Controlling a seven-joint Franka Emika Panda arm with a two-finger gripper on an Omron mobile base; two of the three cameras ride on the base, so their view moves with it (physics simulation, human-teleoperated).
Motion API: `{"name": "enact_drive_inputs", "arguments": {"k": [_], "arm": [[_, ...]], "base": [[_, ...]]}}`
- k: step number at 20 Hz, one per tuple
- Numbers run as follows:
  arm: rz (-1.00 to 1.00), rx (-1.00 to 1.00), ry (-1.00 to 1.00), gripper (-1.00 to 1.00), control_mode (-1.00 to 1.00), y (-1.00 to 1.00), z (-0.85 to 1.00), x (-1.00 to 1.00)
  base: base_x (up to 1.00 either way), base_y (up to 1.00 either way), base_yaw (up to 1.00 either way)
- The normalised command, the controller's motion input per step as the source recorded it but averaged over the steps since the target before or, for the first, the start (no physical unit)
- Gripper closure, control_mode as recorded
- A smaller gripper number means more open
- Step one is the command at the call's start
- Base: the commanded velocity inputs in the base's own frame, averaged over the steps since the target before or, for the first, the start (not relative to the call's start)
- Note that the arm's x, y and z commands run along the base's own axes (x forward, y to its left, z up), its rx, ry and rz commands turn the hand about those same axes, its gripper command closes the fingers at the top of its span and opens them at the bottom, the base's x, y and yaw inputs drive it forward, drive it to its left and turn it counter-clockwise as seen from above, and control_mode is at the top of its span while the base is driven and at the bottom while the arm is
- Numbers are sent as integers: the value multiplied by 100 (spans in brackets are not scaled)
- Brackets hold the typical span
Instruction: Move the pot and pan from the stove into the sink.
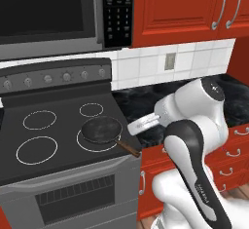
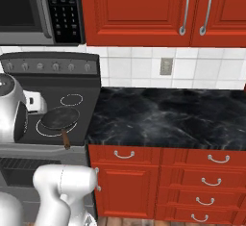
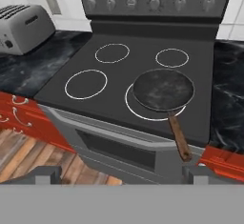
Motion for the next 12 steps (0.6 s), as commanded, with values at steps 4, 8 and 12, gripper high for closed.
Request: {"name": "enact_drive_inputs", "arguments": {"k": [4,8,12], "arm": [[0,-7,25,-100,-100,12,-1,29],[0,-5,11,-100,-100,8,-1,11],[0,-1,0,-100,-100,0,-2,0]], "base": [[0,0,0],[0,0,0],[0,0,0]]}}
